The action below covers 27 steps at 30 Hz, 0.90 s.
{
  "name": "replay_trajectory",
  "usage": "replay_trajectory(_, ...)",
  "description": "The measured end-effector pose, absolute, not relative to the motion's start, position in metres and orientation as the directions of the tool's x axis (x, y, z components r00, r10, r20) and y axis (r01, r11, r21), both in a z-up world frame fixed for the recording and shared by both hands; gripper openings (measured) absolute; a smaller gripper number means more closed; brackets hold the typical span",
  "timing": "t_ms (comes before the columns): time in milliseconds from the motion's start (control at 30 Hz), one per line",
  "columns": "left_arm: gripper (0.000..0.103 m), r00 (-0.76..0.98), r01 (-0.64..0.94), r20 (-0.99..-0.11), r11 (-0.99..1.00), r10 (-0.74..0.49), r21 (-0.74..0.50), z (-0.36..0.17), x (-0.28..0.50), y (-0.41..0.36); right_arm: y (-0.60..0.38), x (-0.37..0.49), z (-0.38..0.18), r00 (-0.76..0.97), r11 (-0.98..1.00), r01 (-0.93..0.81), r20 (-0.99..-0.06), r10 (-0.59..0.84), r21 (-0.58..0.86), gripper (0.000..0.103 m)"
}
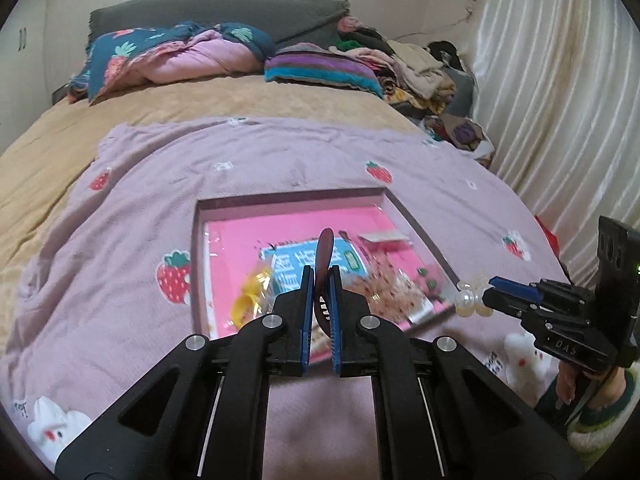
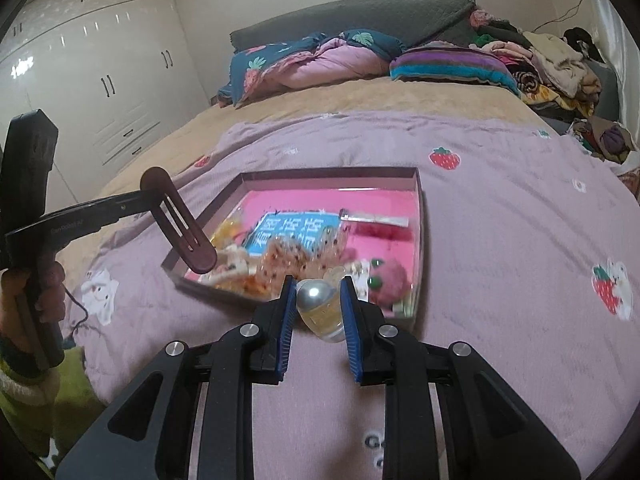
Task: Organize jewelry
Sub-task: 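Carry the maroon clip with the left tool while the right tool carries the pearl clip into the tray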
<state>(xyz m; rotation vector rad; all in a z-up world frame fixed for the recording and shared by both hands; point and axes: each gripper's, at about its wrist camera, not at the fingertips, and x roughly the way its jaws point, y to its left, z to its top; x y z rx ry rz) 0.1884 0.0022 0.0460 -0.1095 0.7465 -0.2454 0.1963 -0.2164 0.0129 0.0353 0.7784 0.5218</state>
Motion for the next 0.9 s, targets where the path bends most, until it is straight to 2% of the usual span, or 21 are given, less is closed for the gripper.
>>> replay_trajectory(433, 0.002, 0.682, 0.12, -0.695, 0.972, -0.227, -0.2, 0.022, 0.221, 0.015, -0.203, 0.24, 0.009, 0.586, 0.884, -0.413, -0.679, 0.442, 0.219, 0.022)
replay_trajectory(900, 0.006, 0.657, 0.054, -0.731, 0.979, -0.185, -0.199, 0.001, 0.245, 0.028, -0.189, 0.265, -0.027, 0.526, 0.892, -0.394, -0.741, 0.417, 0.222, 0.022)
